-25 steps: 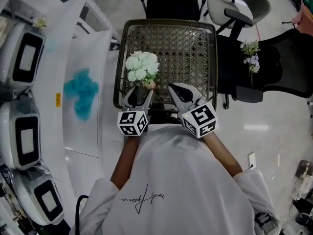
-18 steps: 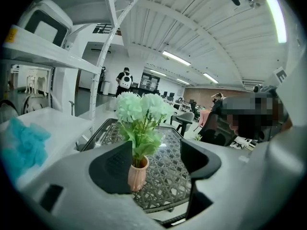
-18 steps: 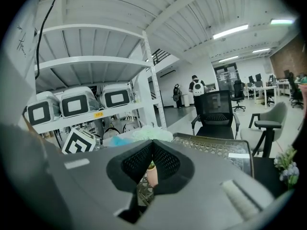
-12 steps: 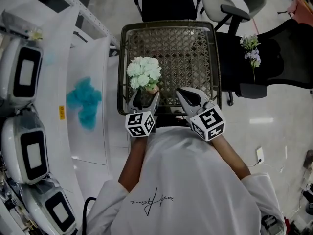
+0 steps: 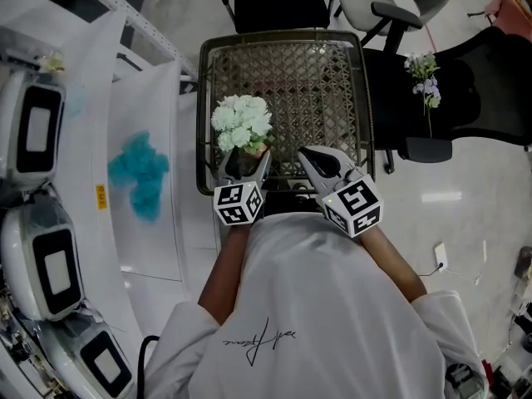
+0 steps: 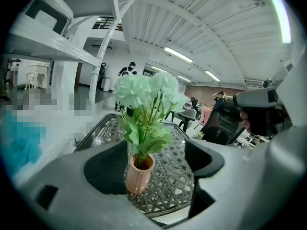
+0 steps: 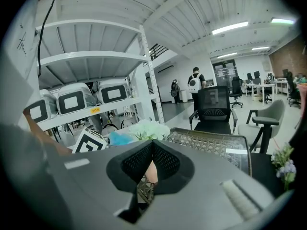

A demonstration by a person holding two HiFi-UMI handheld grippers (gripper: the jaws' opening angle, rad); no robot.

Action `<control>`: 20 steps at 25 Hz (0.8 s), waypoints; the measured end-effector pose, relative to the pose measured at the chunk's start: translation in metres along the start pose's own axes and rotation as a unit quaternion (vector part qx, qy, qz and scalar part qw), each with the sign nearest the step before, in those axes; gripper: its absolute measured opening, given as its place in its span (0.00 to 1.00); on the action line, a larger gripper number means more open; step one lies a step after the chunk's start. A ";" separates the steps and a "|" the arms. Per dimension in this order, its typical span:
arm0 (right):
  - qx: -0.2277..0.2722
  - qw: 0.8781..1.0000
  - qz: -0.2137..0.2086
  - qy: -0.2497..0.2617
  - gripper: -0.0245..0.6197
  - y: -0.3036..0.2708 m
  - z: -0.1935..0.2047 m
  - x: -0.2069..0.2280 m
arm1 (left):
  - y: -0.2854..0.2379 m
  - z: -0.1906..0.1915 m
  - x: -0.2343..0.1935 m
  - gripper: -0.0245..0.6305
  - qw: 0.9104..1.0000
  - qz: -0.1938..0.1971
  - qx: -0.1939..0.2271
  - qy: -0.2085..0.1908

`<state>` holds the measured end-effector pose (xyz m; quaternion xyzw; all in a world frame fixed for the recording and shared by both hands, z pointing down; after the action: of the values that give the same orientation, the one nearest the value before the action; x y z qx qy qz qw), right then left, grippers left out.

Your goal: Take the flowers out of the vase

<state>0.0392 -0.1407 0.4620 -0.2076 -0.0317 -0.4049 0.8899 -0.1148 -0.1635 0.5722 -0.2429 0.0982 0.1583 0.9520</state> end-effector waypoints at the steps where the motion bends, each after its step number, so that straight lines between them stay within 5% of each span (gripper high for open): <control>1: -0.001 1.000 0.000 0.000 0.05 0.000 0.000 0.000 | -0.002 0.001 -0.001 0.59 1.000 -0.001 -0.001 -0.001; 20: -0.026 1.000 0.009 -0.002 0.05 0.003 0.008 0.010 | -0.035 0.012 -0.010 0.60 1.000 -0.010 -0.016 0.008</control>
<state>0.0488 -0.1426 0.4699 -0.2316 -0.0215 -0.3967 0.8880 -0.1109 -0.1898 0.6004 -0.2601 0.1010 0.1487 0.9487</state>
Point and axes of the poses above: the fingertips, and each gripper's own axes: y backward along the fingers, x to its right, z out of its underside, the point moved 4 cm from there along y, backward along the fingers, and after that the axes turned 2 degrees about -z, right-handed, at the moved point
